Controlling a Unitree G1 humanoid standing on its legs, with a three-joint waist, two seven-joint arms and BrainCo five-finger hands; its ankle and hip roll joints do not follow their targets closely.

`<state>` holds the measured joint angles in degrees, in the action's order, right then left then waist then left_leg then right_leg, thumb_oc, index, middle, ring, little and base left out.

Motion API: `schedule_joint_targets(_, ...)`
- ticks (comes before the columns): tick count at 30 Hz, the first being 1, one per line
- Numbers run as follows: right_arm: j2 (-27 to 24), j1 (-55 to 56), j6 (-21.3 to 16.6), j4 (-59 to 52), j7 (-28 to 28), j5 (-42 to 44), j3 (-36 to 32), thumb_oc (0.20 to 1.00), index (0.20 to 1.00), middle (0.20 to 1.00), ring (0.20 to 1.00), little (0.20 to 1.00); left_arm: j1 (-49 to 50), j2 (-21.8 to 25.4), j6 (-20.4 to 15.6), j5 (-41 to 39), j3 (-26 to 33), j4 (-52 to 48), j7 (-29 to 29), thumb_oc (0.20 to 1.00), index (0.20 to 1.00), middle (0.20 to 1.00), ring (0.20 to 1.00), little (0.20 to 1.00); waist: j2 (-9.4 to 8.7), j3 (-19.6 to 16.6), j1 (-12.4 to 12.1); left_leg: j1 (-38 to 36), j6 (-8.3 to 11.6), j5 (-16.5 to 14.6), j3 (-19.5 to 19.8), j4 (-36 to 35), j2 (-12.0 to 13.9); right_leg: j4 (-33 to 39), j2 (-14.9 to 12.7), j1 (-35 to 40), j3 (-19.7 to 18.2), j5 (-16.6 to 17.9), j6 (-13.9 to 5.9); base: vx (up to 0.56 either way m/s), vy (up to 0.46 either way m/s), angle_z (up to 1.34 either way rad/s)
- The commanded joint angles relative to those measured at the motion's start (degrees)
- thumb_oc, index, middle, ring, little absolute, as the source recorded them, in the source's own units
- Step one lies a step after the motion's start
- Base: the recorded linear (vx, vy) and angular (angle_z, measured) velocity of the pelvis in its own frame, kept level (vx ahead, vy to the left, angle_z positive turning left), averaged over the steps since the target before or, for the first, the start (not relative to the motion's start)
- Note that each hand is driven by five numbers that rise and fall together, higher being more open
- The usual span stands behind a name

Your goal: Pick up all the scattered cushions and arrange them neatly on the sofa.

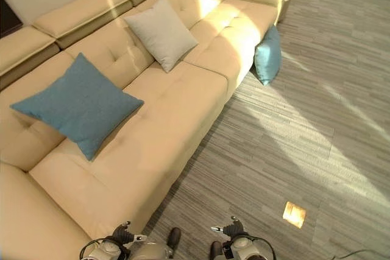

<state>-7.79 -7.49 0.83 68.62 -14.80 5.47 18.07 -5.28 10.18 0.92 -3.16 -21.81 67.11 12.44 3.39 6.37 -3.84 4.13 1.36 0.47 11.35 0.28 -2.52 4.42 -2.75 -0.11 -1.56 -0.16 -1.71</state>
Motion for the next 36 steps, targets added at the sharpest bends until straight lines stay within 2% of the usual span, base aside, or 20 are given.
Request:
schedule_joint_targets(1, 0.5, -1.0, -1.7, 1.3, -0.1, -0.2, -0.5, 1.0, 1.0, 1.0, 1.0, 1.0, -1.2, -1.9, -1.4, -0.4, 0.7, 2.0, 0.1, 1.0, 1.0, 1.0, 1.0, 1.0, -0.1, -1.1, -1.9, 1.9, 0.0, 0.0, -0.3, 1.5, -3.6, -2.3, 1.2, -0.5, 0.7, 0.9, -5.78, 0.03, 0.161, -0.9)
schedule_joint_targets(3, 0.6, -1.2, -1.2, 1.4, 0.4, -1.3, -0.3, 1.0, 1.0, 1.0, 1.0, 1.0, -1.1, -1.8, -1.8, -1.4, 1.7, 1.6, -0.1, 1.0, 1.0, 1.0, 1.0, 1.0, 0.52, -0.9, -1.7, 1.4, -0.6, -0.1, -2.1, 0.4, -3.3, -3.1, 1.1, -2.2, -1.1, 1.4, -6.71, 0.01, 0.175, -1.21)
schedule_joint_targets(5, 0.6, -1.7, -0.8, 1.3, 0.7, -2.5, 0.3, 1.0, 1.0, 1.0, 1.0, 1.0, -1.1, -1.4, -2.2, -2.6, 2.3, 1.0, -0.2, 1.0, 1.0, 1.0, 1.0, 1.0, 1.11, -0.3, -2.0, 1.3, -0.99, 0.3, -4.9, -0.4, -2.4, -5.6, 0.7, -4.7, -0.6, 1.6, -7.46, -0.03, 0.119, -1.51)
schedule_joint_targets(6, 0.7, -2.0, -0.7, 1.2, 0.7, -3.0, 0.6, 1.0, 1.0, 1.0, 1.0, 1.0, -1.1, -1.1, -2.4, -3.1, 2.5, 0.6, -0.2, 1.0, 1.0, 1.0, 1.0, 1.0, 1.33, 0.1, -2.3, 1.2, -1.01, 0.4, -6.0, -0.6, -1.7, -7.2, 0.2, -5.7, 1.4, 1.7, -7.67, -0.06, 0.046, -1.29)
schedule_joint_targets(8, 0.6, -2.0, -0.4, 1.5, 0.5, -3.7, 0.7, 1.0, 1.0, 1.0, 1.0, 1.0, -1.2, -0.6, -2.5, -3.2, 2.5, 0.1, -0.5, 1.0, 1.0, 1.0, 1.0, 1.0, 2.01, 0.5, -3.2, 1.2, -0.98, 0.4, -8.3, -0.7, -0.2, -10.1, -2.3, -6.2, 9.3, 0.3, -7.43, -0.08, 0.011, -1.08)
schedule_joint_targets(9, 0.4, -1.9, -0.4, 1.9, 0.4, -3.8, 0.3, 1.0, 1.0, 1.0, 1.0, 1.0, -1.3, -0.5, -2.5, -3.2, 2.6, 0.2, -0.4, 1.0, 1.0, 1.0, 1.0, 1.0, 1.86, 0.3, -2.9, 1.1, -0.92, 0.4, -8.3, -0.7, -0.4, -9.2, -2.4, -5.5, 9.5, 0.0, -7.19, -0.05, -0.001, -0.99)
schedule_joint_targets(10, 0.4, -1.9, -0.4, 1.9, 0.4, -3.8, 0.3, 1.0, 1.0, 1.0, 1.0, 1.0, -1.3, -0.5, -2.5, -3.2, 2.6, 0.2, -0.4, 1.0, 1.0, 1.0, 1.0, 1.0, 1.87, 0.3, -2.9, 1.0, -0.92, 0.4, -8.3, -0.7, -0.4, -9.2, -2.4, -5.4, 9.6, 0.0, -7.19, 0.03, -0.013, -0.81)
schedule_joint_targets(11, 0.2, -1.8, -0.7, 2.3, 0.3, -3.8, 0.1, 1.0, 1.0, 1.0, 1.0, 1.0, -1.5, -0.3, -2.5, -3.3, 2.4, 0.5, -0.4, 1.0, 1.0, 1.0, 1.0, 1.0, 1.27, 0.0, -2.6, 0.3, -0.95, 0.5, -8.2, -1.0, -0.6, -7.6, -1.7, -5.0, 8.6, 0.3, -6.68, 0.09, -0.042, -0.32)
schedule_joint_targets(12, 0.0, -0.7, -0.6, 3.4, 0.2, -3.8, -0.4, 1.0, 1.0, 1.0, 1.0, 1.0, -1.5, -0.5, -2.6, -2.8, 2.1, 0.7, -0.6, 1.0, 1.0, 1.0, 1.0, 1.0, 0.46, -1.0, -2.2, -0.6, -0.77, 0.5, -8.0, -1.8, -0.7, -4.7, -1.7, -3.7, 9.3, 1.3, -6.46, 0.11, -0.065, -0.01)
schedule_joint_targets(16, -1.1, 1.2, -0.1, 5.2, 0.3, -4.0, -1.9, 1.0, 1.0, 1.0, 1.0, 1.0, -1.5, -1.0, -2.1, -2.3, 2.2, 1.4, -1.1, 1.0, 1.0, 1.0, 1.0, 1.0, -0.08, -2.7, -1.3, -3.0, -0.27, 0.7, -7.6, -3.6, -0.3, -0.3, -0.6, 0.5, 10.1, 1.6, -6.2, 0.08, -0.077, 0.18)
schedule_joint_targets(22, -2.3, 2.5, 0.1, 6.0, 0.5, -4.1, -3.5, 1.0, 1.0, 1.0, 1.0, 1.0, -1.8, -0.7, -1.8, -2.0, 1.7, 0.6, -1.8, 1.0, 1.0, 1.0, 1.0, 1.0, -0.23, -3.4, -0.8, -4.5, 0.21, 0.9, -6.3, -4.5, 0.2, 0.5, -0.2, 2.7, 11.3, 0.9, -5.89, 0.03, -0.055, 0.22)
schedule_joint_targets(23, -11.1, 11.3, -5.2, 9.8, 11.9, 10.6, -15.0, 1.0, 1.0, 1.0, 1.0, 1.0, 0.3, 3.9, -4.1, -0.5, 9.4, 7.0, -9.4, 1.0, 1.0, 1.0, 1.0, 1.0, -4.57, -1.8, 4.4, -7.5, -0.51, 0.4, -16.8, -2.5, 0.6, 0.0, 1.4, 2.7, 7.3, 2.8, -4.84, 0.01, -0.028, 0.18)
schedule_joint_targets(36, -12.3, 10.8, -5.4, 9.8, 11.6, 11.0, -15.6, 1.0, 1.0, 1.0, 1.0, 1.0, -1.7, 3.1, -4.5, -1.5, 7.2, 4.4, -9.5, 1.0, 1.0, 1.0, 1.0, 1.0, -4.24, -1.5, 4.6, -10.0, -0.16, 0.6, -17.0, -4.3, 1.0, -0.6, 1.9, 3.9, 7.2, 1.8, -4.53, 0.01, 0.004, -0.11)
